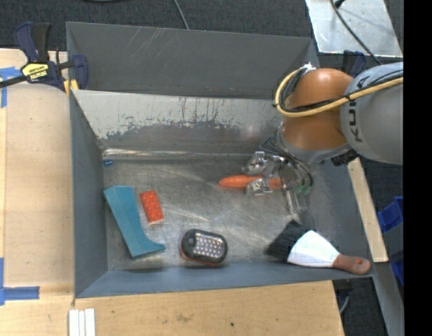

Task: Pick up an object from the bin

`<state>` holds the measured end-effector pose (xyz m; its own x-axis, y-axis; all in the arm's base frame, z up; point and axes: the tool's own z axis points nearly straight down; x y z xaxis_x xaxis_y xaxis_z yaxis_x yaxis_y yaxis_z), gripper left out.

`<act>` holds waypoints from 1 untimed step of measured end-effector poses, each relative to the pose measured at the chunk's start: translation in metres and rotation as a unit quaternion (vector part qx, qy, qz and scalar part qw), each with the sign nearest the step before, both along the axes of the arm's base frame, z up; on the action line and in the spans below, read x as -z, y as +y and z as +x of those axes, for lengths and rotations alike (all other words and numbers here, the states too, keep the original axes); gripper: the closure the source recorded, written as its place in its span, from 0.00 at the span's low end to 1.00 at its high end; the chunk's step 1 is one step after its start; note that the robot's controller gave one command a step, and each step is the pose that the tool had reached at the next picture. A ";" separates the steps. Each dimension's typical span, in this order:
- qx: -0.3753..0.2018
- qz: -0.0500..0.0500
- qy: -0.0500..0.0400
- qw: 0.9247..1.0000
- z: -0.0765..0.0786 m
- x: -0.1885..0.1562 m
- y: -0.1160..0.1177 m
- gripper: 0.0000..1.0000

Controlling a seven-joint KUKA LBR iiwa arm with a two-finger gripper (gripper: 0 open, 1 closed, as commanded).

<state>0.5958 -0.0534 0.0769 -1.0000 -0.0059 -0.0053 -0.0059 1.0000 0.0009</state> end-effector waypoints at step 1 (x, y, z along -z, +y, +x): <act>-0.115 -0.002 -0.002 0.993 -0.079 -0.157 0.009 1.00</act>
Offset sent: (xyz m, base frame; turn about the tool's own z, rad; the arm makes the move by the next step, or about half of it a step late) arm 0.0000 0.0000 0.0000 0.0000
